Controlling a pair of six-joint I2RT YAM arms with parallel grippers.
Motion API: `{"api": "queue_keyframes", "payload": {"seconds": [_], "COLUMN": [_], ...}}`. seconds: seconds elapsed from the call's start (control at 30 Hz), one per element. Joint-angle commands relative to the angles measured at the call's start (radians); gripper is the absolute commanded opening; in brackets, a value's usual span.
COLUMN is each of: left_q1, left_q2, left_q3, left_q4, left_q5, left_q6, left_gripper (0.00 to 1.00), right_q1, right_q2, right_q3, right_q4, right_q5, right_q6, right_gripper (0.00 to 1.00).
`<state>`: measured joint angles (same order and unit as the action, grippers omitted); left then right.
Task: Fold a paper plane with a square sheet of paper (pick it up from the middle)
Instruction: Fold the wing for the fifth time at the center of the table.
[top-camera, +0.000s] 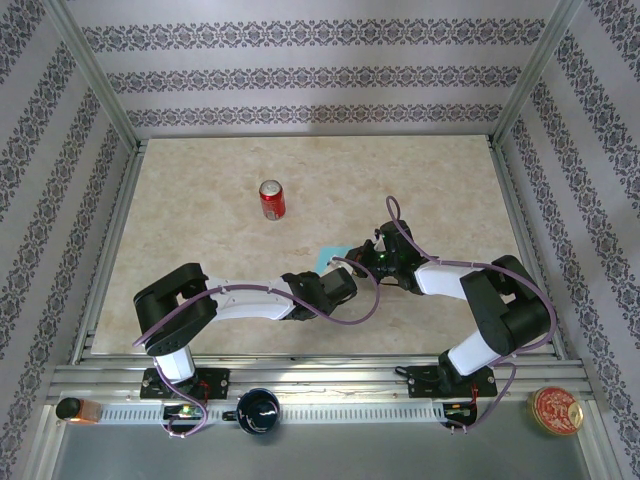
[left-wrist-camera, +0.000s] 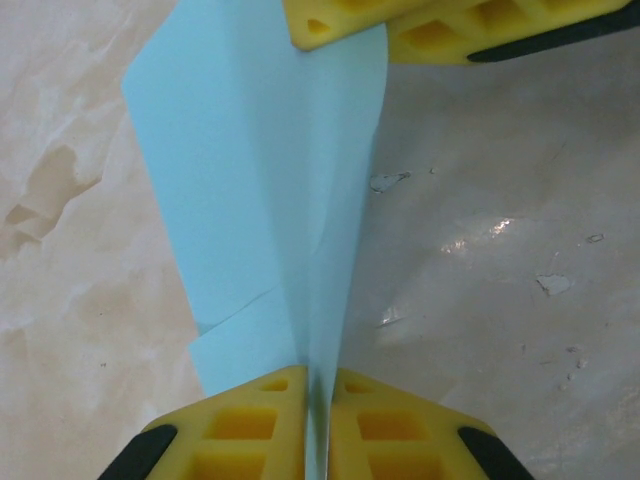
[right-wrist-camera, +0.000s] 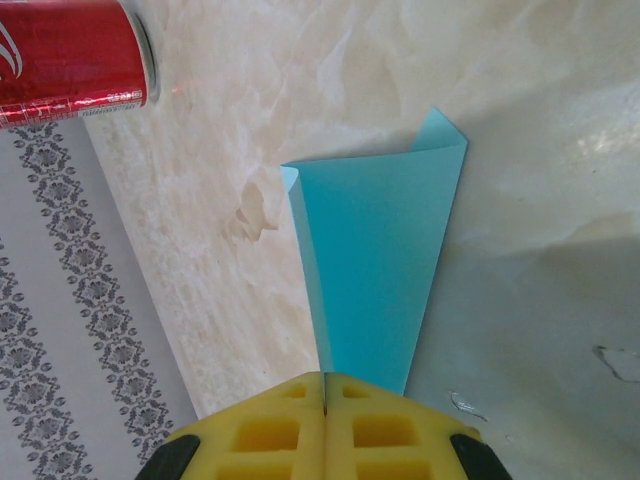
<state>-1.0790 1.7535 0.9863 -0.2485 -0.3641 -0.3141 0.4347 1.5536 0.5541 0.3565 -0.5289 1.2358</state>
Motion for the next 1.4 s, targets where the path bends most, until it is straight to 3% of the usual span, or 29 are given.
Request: {"api": "queue_keyframes", "payload": {"seconds": [0.0, 0.2, 0.47, 0.83, 1.0, 1.37], "left_q1": [-0.012, -0.010, -0.010, -0.007, -0.007, 0.001], "left_q2": [0.001, -0.002, 0.006, 0.001, -0.003, -0.027], "left_q3": [0.002, -0.005, 0.002, -0.012, -0.018, -0.047], "left_q4": [-0.029, -0.037, -0.044, -0.044, -0.042, -0.003], "left_q5": [-0.012, -0.023, -0.016, -0.017, -0.010, 0.020], "left_q6": [-0.009, -0.031, -0.034, -0.061, -0.066, -0.076], "left_gripper": [0.10, 0.17, 0.15, 0.21, 0.19, 0.05], "right_q1": [0.006, 0.004, 0.002, 0.001, -0.001, -0.001], "right_q2": [-0.007, -0.013, -0.008, -0.006, -0.008, -0.009], "right_q3": [0.009, 0.009, 0.010, 0.008, 0.006, 0.005], "right_q4": [0.019, 0.019, 0.022, 0.029, 0.029, 0.030], "right_q5": [-0.001, 0.002, -0.006, -0.005, -0.005, -0.006], "right_q6": [0.010, 0.007, 0.008, 0.010, 0.010, 0.011], "right_gripper": [0.05, 0.04, 0.04, 0.04, 0.04, 0.04]}}
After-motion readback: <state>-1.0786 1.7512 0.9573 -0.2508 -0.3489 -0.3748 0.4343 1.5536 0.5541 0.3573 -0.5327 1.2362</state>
